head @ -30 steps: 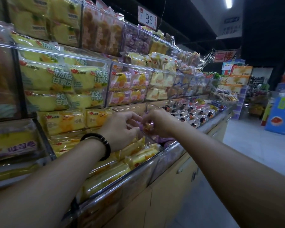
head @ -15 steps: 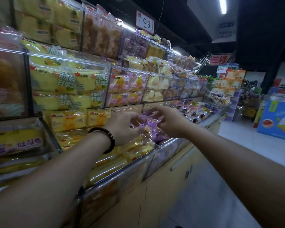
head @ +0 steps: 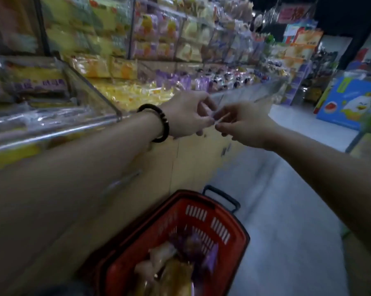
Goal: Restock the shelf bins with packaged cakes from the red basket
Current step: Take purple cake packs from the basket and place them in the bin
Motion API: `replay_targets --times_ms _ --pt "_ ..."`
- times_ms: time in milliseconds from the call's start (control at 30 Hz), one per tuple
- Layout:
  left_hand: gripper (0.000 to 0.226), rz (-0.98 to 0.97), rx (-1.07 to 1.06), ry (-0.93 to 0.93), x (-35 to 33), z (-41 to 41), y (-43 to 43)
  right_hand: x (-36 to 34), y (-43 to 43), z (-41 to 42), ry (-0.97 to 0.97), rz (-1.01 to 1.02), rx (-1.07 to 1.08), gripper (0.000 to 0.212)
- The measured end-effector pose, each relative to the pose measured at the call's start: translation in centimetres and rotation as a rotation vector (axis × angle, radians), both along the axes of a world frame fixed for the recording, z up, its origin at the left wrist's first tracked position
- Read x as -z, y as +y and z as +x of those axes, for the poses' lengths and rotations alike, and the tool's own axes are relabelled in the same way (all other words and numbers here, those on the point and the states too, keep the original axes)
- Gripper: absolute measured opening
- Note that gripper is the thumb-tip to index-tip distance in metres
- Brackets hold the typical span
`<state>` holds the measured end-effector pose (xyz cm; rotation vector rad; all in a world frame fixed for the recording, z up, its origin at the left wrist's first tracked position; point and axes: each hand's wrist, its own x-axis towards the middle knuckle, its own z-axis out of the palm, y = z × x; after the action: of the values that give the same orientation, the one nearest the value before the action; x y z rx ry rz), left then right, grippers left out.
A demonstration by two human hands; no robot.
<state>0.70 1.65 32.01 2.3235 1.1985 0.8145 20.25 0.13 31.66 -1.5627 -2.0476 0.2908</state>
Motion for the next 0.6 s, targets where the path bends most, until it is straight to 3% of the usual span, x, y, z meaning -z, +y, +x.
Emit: replay_targets --times_ms 233,400,533,600 --pt "0.039 -0.383 -0.024 0.205 13.7 -0.2 -4.7 13.0 -4.4 0.0 -0.125 -0.233 0.011 0.018" --pt "0.036 -0.520 -0.046 0.428 22.5 -2.2 -4.4 22.1 -5.2 1.0 -0.215 -0.445 0.041 0.018" --pt "0.025 -0.618 -0.079 0.410 28.4 -2.7 -3.2 28.7 -3.7 2.0 -0.315 -0.566 0.078 0.022" --pt "0.028 -0.597 -0.056 0.509 30.2 -2.6 -2.4 31.5 -2.2 2.2 -0.351 -0.652 0.092 0.026"
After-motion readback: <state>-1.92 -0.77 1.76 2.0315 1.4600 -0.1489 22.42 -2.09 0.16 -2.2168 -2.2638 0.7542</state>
